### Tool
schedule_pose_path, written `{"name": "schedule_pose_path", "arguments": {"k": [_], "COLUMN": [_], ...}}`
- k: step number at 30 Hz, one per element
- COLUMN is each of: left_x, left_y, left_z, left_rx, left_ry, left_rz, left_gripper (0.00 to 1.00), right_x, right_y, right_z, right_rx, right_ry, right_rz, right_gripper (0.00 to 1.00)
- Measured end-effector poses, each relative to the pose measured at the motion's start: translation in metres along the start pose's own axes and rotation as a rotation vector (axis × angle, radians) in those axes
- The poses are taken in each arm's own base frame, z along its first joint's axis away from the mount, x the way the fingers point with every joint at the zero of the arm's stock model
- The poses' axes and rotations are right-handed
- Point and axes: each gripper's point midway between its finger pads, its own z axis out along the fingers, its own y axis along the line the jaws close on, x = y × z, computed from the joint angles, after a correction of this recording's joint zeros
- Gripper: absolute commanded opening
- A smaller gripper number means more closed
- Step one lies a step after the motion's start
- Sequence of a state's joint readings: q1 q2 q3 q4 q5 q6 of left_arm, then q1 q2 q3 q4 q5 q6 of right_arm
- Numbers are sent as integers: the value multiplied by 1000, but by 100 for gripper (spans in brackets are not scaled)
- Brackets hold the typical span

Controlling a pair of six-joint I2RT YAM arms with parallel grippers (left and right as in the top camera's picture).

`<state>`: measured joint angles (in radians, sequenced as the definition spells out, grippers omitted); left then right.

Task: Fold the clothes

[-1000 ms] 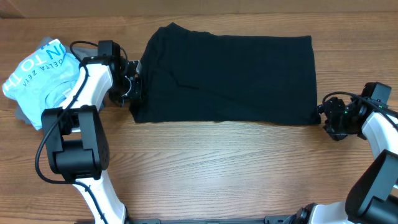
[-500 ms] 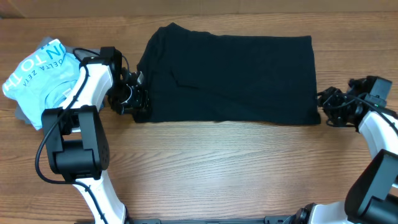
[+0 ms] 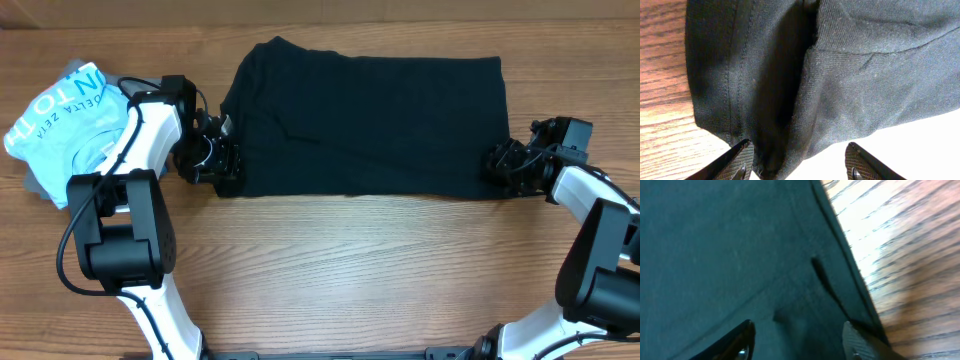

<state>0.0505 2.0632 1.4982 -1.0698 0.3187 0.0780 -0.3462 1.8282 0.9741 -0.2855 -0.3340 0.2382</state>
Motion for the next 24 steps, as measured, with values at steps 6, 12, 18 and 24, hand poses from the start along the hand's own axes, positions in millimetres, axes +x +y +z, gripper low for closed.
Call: {"name": "schedule_pose_path", "arguments": {"k": [6, 12, 18, 24], "left_x": [-2, -2, -4, -4], "left_y": [0, 0, 0, 0], "left_z": [0, 0, 0, 0], "left_rx": [-1, -1, -1, -1], "left_ry": [-7, -8, -14, -14], "left_rz": [3, 3, 5, 5], "left_gripper": [62, 62, 62, 62], "right_x": [-8, -9, -14, -12], "right_y": [2, 3, 4, 0], "right_z": [0, -1, -1, 8], "right_rx": [-8, -7, -8, -5], "right_ry": [-30, -27, -38, -27], "right_rz": [-25, -76, -118, -134], "right_gripper": [59, 65, 64, 60]}}
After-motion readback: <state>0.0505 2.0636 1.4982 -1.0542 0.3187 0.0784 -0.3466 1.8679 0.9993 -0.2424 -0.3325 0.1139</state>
